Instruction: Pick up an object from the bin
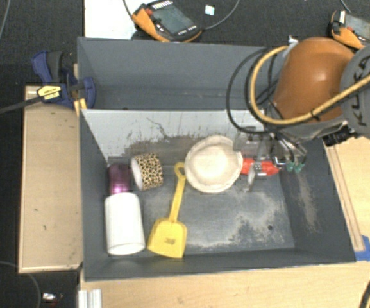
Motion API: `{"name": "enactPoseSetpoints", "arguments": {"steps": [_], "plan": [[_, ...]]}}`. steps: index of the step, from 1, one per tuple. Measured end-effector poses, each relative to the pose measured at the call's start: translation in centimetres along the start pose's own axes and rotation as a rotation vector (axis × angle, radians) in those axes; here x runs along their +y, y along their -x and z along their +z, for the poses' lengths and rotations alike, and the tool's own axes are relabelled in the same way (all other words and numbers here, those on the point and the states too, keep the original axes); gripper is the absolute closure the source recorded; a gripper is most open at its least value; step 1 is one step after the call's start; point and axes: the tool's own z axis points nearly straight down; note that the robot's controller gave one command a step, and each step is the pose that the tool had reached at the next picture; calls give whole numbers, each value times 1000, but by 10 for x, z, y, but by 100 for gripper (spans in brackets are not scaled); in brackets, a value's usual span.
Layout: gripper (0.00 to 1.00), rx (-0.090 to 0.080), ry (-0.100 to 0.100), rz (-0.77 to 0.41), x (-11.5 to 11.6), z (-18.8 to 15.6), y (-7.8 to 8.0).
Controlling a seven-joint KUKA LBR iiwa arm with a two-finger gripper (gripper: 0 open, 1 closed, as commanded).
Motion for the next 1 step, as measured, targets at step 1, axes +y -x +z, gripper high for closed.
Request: {"name": "enactPoseSetpoints", "arguments": {"steps": [1], "plan": [[0,-8,0,0,0,-5,2]]}}
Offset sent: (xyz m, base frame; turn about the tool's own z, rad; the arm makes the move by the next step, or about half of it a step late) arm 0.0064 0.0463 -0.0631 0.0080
